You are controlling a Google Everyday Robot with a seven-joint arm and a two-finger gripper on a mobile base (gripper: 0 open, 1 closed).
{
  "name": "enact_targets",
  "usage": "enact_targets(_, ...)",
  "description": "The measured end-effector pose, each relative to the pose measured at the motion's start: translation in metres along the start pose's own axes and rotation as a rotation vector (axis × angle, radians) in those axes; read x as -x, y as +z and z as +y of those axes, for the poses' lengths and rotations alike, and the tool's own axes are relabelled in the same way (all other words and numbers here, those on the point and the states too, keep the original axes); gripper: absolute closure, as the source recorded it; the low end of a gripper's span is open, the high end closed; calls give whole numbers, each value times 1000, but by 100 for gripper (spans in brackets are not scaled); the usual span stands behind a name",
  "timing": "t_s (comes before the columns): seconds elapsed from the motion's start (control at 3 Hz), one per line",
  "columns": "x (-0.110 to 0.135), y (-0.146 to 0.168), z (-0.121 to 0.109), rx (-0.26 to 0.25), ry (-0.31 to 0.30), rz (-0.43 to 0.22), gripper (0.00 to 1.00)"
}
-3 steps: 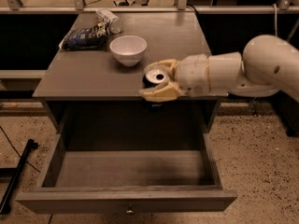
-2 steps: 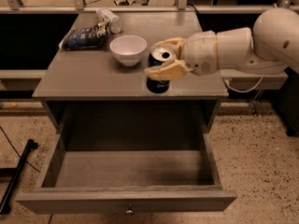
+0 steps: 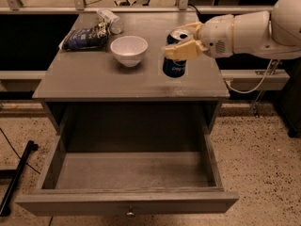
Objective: Pick pepsi can from top drawer and place on counter
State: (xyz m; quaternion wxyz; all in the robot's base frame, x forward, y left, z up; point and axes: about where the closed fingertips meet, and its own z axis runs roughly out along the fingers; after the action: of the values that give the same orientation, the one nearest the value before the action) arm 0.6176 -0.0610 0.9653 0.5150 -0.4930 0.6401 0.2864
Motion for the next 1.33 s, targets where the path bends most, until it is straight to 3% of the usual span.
enact_targets(0.33,-22,-3,-28,-96,85,64,98)
enact_targets(0.67,-36,3,-38,-118,98,81,75)
enact_targets(1.0,-59,15,-39,-107,102,60,44)
enact_targets(1.33,-68,22,-36,-86,93,62,21)
